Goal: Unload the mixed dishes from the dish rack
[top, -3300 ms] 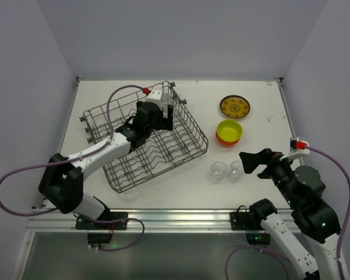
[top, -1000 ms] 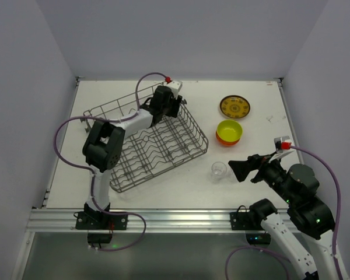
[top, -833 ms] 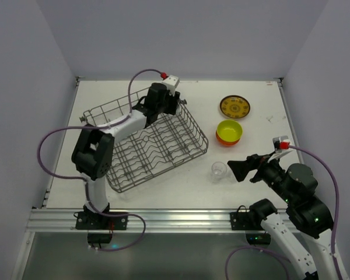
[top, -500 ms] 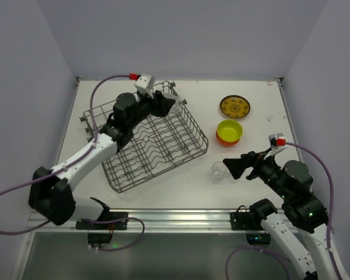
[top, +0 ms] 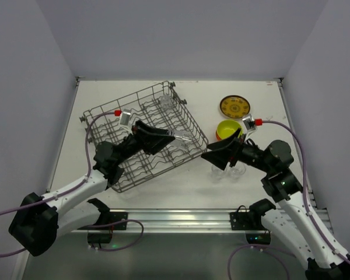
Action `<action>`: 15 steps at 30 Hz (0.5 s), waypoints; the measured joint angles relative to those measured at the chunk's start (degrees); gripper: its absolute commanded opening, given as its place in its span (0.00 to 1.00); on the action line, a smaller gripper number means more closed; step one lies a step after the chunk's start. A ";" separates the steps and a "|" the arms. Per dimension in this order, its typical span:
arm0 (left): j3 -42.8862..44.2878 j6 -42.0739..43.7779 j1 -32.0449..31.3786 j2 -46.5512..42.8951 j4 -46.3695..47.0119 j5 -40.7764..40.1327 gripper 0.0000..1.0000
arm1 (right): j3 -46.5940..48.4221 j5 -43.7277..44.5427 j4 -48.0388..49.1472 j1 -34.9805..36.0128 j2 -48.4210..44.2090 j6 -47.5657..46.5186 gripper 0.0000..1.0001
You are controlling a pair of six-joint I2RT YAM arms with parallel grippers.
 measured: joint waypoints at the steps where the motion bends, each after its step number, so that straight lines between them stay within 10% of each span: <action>1: -0.74 -2.10 -0.52 0.02 2.45 0.28 0.00 | -0.35 -1.42 2.67 0.17 1.25 0.98 0.80; 15: -4.83 -11.52 -8.68 4.28 16.46 -3.67 0.00 | -1.36 -4.90 16.00 9.16 5.60 5.95 0.55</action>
